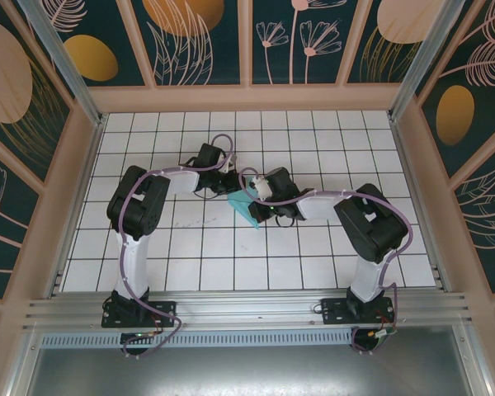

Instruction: Fold a paper plane with a square sheet of paper (fold left side to right side)

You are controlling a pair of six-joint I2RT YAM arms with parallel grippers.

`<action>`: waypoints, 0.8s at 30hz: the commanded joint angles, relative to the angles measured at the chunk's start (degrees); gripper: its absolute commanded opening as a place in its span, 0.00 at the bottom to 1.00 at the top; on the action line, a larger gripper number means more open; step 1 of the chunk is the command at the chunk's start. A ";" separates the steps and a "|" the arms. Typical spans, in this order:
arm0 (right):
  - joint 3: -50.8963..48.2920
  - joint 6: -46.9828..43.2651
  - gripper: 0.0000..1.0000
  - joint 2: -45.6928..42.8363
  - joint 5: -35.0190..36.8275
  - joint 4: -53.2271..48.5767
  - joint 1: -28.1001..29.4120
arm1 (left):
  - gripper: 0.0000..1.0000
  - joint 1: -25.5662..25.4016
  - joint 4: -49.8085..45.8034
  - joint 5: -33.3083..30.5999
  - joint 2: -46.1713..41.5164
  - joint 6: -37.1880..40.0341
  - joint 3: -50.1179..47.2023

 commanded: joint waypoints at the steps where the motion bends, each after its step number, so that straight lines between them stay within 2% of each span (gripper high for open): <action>1: -0.21 1.12 0.00 -0.92 0.32 0.90 -0.43 | 0.22 -0.38 -2.25 -0.99 1.67 1.35 0.20; 24: 1.23 2.10 0.00 0.65 1.66 -0.41 -1.05 | 0.21 -0.41 -1.94 -0.88 1.66 1.18 -0.06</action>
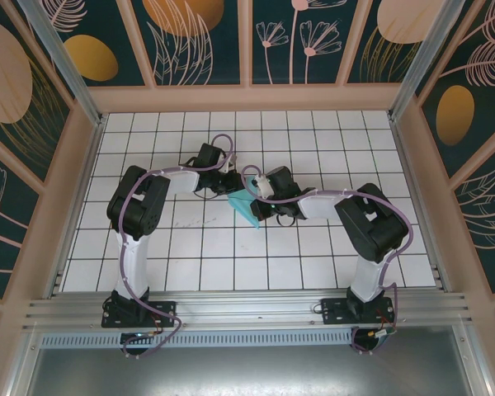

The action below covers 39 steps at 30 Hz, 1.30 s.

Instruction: Fold a paper plane with a square sheet of paper (fold left side to right side)

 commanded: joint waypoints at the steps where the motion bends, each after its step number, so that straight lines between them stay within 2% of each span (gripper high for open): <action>1: 1.21 0.31 0.00 0.81 0.44 -0.49 -0.28 | 0.22 -0.30 -1.88 -0.86 1.67 1.17 -0.07; 12: 2.00 -0.11 0.00 2.98 0.83 -2.65 -0.20 | 0.22 -0.33 -1.84 -0.65 0.62 1.35 -0.24; 16: 1.50 -0.48 0.00 3.21 0.83 -4.14 -0.12 | 0.26 -0.34 -2.20 -0.73 -0.68 1.83 0.13; 23: 0.30 -0.76 0.00 3.46 0.37 -5.71 0.71 | 0.34 0.40 -6.96 -1.03 -1.35 4.13 6.95; 28: 0.02 -0.66 0.00 3.41 0.31 -5.93 0.94 | 0.36 2.00 -9.65 -2.12 -2.45 5.04 10.43; 32: 0.28 -0.57 0.00 3.30 -0.11 -5.83 0.91 | 0.32 2.29 -8.32 -2.88 -6.72 4.65 5.56; 36: 0.42 -0.57 0.00 3.28 -1.33 -5.10 1.04 | 0.33 2.30 -2.77 0.11 -10.90 1.58 -3.00; 39: 0.81 -0.49 0.00 3.27 -2.10 -4.79 1.03 | 0.34 2.30 -0.15 2.29 -11.30 0.23 -5.83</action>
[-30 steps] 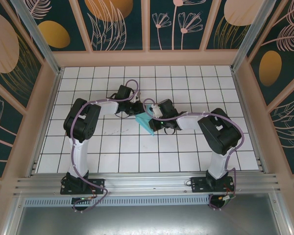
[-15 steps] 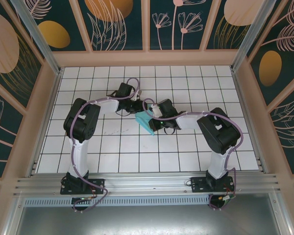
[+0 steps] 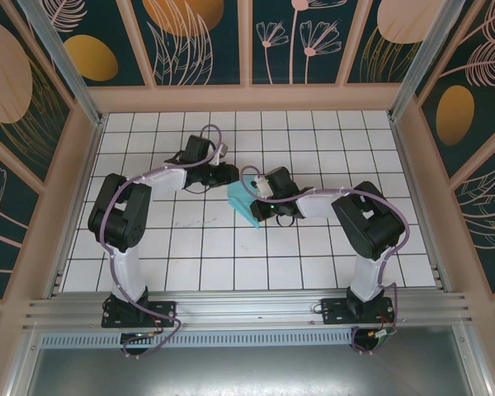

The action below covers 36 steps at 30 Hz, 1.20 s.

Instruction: Fold a paper plane with a square sheet of paper (fold left side to right side)

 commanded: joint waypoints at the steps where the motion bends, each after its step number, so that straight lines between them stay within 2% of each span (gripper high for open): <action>1: -0.05 -0.26 0.00 1.46 -2.00 -3.46 0.82 | 0.34 -0.08 3.80 3.23 -0.71 -1.79 -2.30; 8: 0.41 0.17 0.00 0.92 -2.82 -2.89 0.78 | 0.33 -0.78 6.01 6.18 0.13 -2.84 -3.92; 20: 0.45 0.88 0.00 -0.81 -4.19 -1.98 0.42 | 0.33 -2.59 4.69 5.15 2.78 -2.35 -4.50; 36: -0.24 1.51 0.16 -3.90 -6.33 -1.12 -0.54 | 0.33 -3.34 3.53 2.94 4.35 -1.60 -5.47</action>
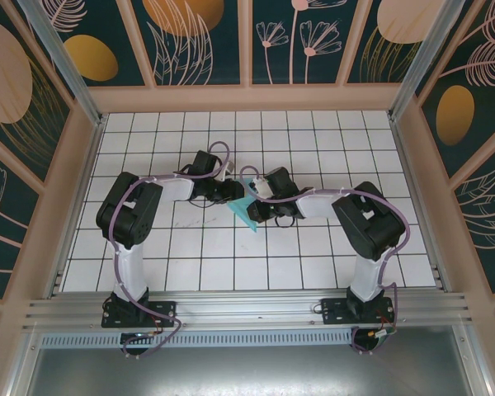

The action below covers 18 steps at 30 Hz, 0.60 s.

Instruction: Fold a paper plane with a square sheet of paper (fold left side to right side)

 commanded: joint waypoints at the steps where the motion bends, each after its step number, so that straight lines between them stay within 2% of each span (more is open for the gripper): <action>1: -0.41 0.43 0.17 -3.40 -1.44 -0.49 -0.67 | 0.33 -0.41 -0.71 -0.54 0.80 0.62 -0.40; 5: -0.86 0.53 0.19 -4.09 -1.43 -0.50 -1.39 | 0.33 -0.42 -0.73 -0.56 0.60 0.68 -0.31; 13: -1.15 0.46 0.17 -4.07 -2.75 -0.21 -1.56 | 0.33 -0.40 -0.47 -0.78 0.57 0.56 -0.22; 18: -1.28 0.49 0.21 -4.33 -3.87 0.14 -1.60 | 0.33 -0.41 -0.55 -1.07 1.05 0.82 -0.13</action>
